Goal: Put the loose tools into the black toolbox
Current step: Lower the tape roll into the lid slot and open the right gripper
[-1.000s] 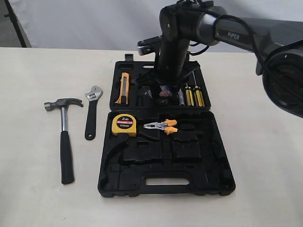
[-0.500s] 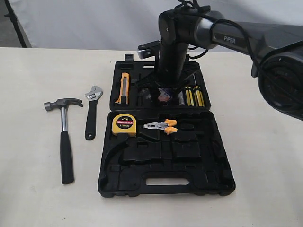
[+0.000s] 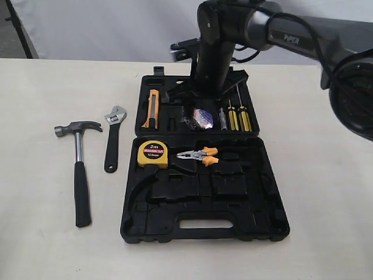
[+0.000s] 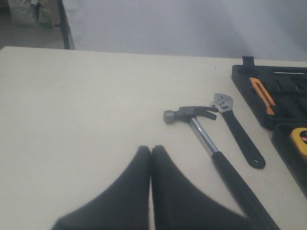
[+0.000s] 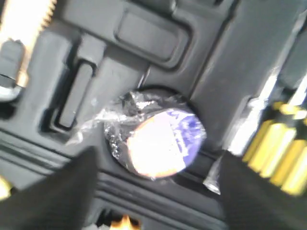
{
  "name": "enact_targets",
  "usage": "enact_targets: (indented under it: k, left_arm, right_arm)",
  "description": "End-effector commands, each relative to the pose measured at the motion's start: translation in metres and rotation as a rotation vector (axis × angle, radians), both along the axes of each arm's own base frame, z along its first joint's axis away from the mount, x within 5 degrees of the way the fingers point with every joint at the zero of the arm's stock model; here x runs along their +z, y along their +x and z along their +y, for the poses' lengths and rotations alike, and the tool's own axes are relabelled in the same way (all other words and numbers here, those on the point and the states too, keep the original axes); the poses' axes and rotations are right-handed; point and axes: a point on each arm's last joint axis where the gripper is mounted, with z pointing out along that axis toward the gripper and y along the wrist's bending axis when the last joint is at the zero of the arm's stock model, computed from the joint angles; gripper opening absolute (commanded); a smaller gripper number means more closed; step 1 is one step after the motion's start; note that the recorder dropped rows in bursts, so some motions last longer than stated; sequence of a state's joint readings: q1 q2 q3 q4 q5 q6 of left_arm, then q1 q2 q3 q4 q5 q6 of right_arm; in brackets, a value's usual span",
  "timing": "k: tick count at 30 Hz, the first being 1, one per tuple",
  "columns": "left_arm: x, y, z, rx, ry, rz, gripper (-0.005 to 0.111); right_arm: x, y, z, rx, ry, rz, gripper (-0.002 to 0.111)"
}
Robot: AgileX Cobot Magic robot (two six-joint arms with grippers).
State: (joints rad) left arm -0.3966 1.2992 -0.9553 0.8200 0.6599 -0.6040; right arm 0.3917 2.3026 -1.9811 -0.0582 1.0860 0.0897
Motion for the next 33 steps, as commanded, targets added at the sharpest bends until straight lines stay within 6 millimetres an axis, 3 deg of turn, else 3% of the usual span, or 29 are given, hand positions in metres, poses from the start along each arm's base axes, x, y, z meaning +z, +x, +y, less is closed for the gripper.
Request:
enact_targets:
  k: [1,2,3,13,18,24,26,29,33]
  left_arm:
    - [-0.001,-0.002,0.000,0.001,-0.027,-0.005,0.001]
    - [-0.001,-0.002,0.000,0.001,-0.027,-0.005,0.001]
    - [-0.001,-0.002,0.000,0.001,-0.027,-0.005,0.001]
    - [-0.001,-0.002,0.000,0.001,-0.027,-0.005,0.001]
    - [-0.001,-0.002,0.000,0.001,-0.027,-0.005,0.001]
    - [-0.001,-0.002,0.000,0.001,-0.027,-0.005,0.001]
    - [-0.001,-0.002,0.000,0.001,-0.027,-0.005,0.001]
    - [-0.001,-0.002,0.000,0.001,-0.027,-0.005,0.001]
    - [-0.001,-0.002,0.000,0.001,-0.027,-0.005,0.001]
  right_arm:
    - [0.023,0.000,-0.009,0.001,-0.044,-0.053,0.019]
    - [0.020,0.000,-0.009,0.002,-0.048,-0.047,0.006]
    - [0.015,0.000,-0.008,-0.002,-0.047,-0.036,0.000]
    - [-0.051,0.002,0.005,-0.028,0.030,0.131,0.000]
    - [-0.046,0.002,0.004,-0.026,0.029,0.116,0.000]
    - [-0.010,0.003,0.002,-0.017,0.043,0.023,0.000]
    - [-0.006,0.005,0.001,-0.010,0.033,-0.009,0.000]
    - [-0.011,0.008,0.000,-0.018,0.020,-0.037,0.000]
    - [-0.034,0.012,0.002,-0.016,0.007,-0.014,0.000]
